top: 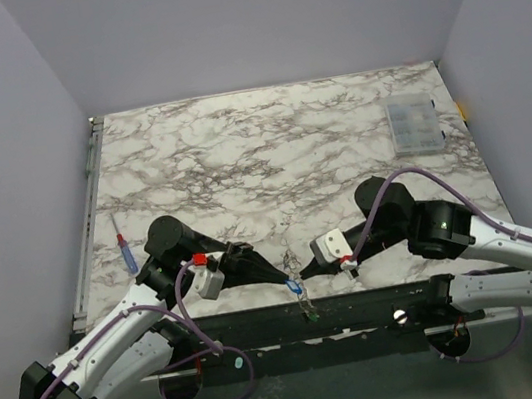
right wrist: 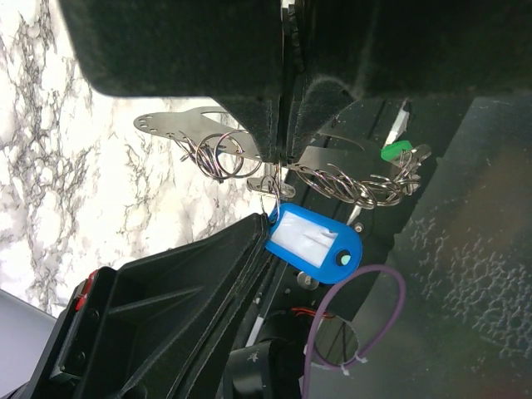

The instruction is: Put the keys on the keyring

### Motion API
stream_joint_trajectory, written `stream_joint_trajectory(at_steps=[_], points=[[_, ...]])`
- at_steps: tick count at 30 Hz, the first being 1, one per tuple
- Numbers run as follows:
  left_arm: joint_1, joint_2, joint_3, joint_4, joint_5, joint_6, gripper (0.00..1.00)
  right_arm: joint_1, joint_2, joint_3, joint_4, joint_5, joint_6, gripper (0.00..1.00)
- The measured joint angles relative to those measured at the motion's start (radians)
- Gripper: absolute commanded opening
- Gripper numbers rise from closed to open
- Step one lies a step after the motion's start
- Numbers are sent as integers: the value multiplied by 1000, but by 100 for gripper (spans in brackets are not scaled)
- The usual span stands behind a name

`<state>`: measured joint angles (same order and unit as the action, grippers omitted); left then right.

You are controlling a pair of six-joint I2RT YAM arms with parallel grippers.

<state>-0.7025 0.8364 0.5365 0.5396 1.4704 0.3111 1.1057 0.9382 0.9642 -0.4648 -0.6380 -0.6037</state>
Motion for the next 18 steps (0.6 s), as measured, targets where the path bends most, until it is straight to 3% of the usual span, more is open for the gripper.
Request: stream_joint_trajectory(at_steps=[18], points=[[-7, 0, 0, -6, 0, 5, 0, 0, 11, 0, 8, 0, 0, 1]])
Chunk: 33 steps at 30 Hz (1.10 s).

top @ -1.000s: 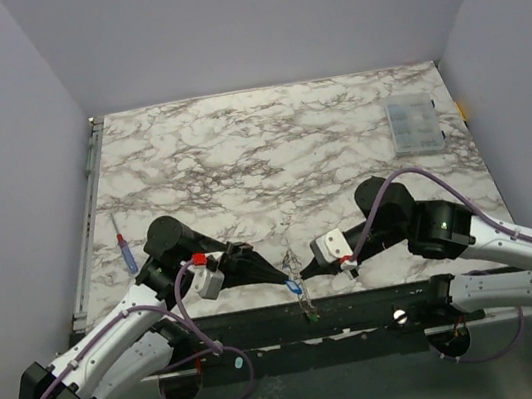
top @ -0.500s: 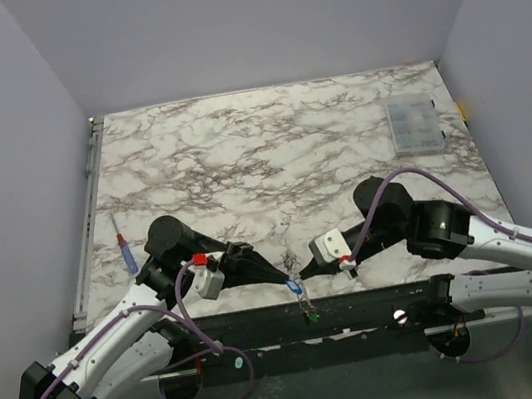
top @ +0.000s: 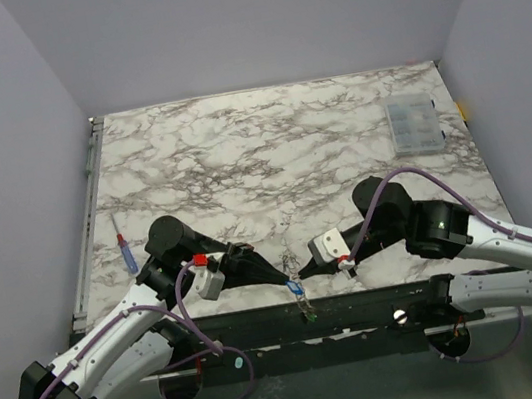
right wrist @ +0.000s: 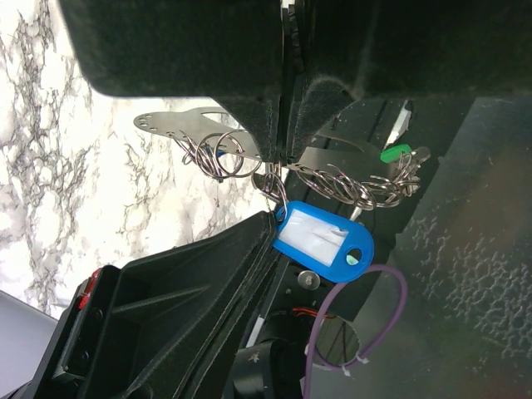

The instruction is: Put the keys on the keyring

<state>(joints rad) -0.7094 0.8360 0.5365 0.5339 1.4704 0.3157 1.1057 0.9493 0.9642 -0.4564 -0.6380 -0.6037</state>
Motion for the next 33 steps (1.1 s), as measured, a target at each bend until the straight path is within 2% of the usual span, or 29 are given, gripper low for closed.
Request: stream_joint_trajectory(at_steps=[33], points=[[0, -10, 0, -2, 3, 0, 0, 0, -16, 0, 14, 16, 0, 1]])
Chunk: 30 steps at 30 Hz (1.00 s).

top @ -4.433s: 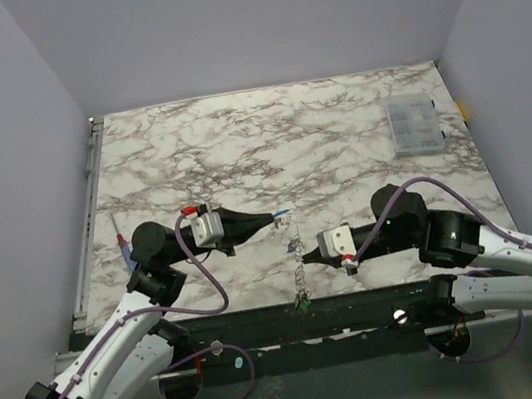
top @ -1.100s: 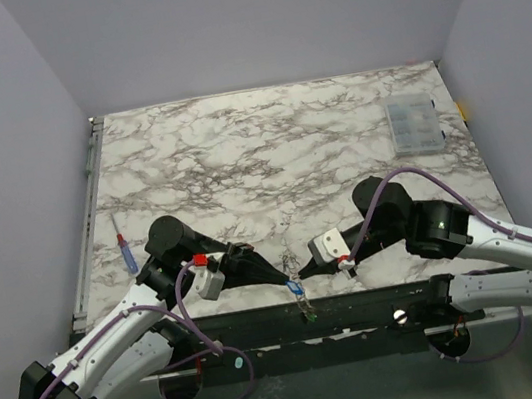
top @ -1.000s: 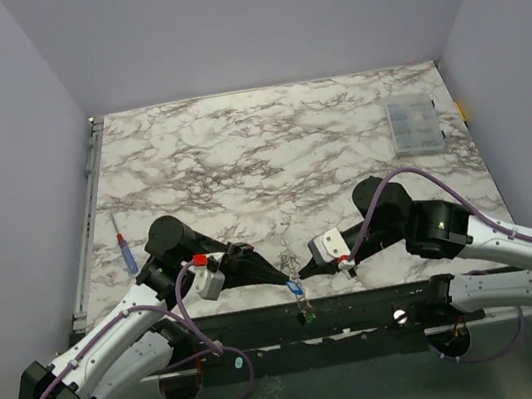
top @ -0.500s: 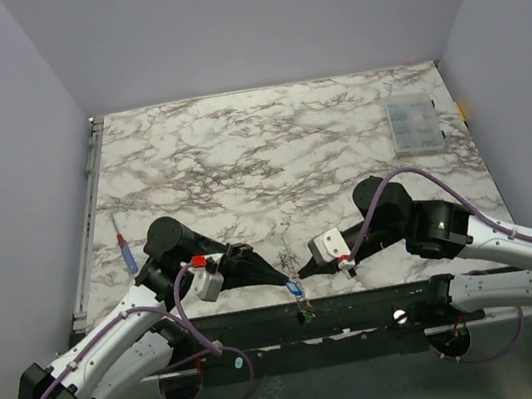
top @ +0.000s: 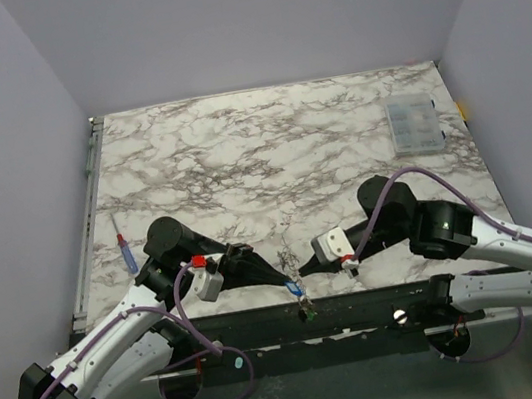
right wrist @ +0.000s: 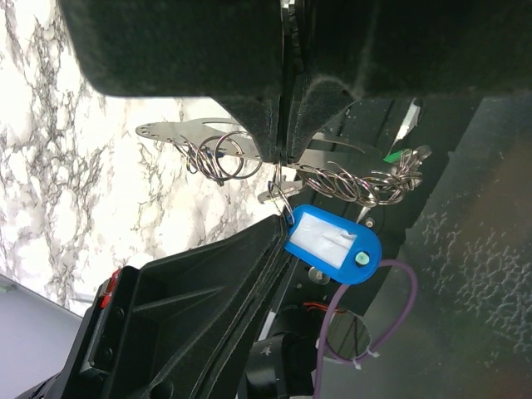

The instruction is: Put the keys on the keyring

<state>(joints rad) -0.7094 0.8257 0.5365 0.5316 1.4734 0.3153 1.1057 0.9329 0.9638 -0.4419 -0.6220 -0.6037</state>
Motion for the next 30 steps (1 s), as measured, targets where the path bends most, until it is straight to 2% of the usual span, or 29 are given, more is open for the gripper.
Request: stream_joint_trajectory(at_steps=[30], points=[[0, 0, 0, -2, -1, 12, 0, 0, -63, -2, 19, 20, 0, 0]])
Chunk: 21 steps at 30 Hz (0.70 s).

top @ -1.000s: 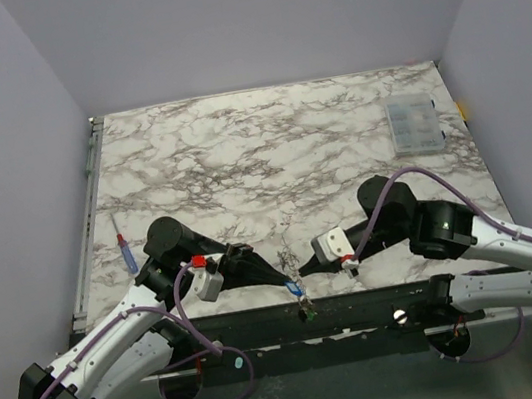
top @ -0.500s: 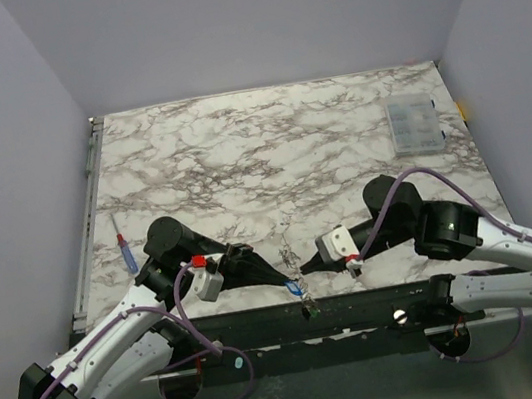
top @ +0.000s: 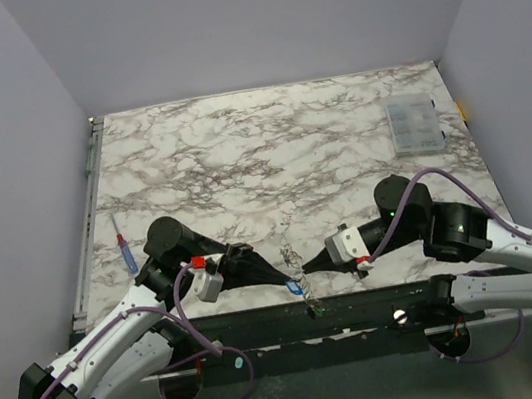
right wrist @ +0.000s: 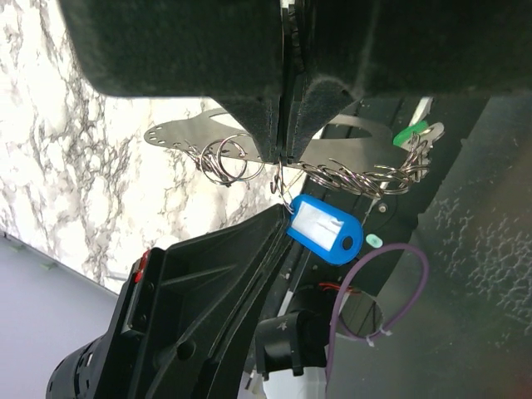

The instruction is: Put the keys on the keyring

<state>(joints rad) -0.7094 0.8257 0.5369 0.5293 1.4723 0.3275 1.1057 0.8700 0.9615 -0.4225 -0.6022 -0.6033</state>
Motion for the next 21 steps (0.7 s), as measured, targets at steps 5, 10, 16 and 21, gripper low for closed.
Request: stream_joint_trajectory(at_steps=[5, 10, 16, 21], points=[[0, -2, 0, 0, -3, 11, 0, 0, -8, -8, 18, 0, 0, 0], [0, -4, 0, 0, -4, 15, 0, 0, -8, -13, 29, 1, 0, 1], [0, -18, 0, 0, -20, 31, 37, 0, -8, -14, 37, 3, 0, 1], [0, -43, -6, -6, -44, 37, 55, 0, -8, -14, 40, 10, 0, 1]])
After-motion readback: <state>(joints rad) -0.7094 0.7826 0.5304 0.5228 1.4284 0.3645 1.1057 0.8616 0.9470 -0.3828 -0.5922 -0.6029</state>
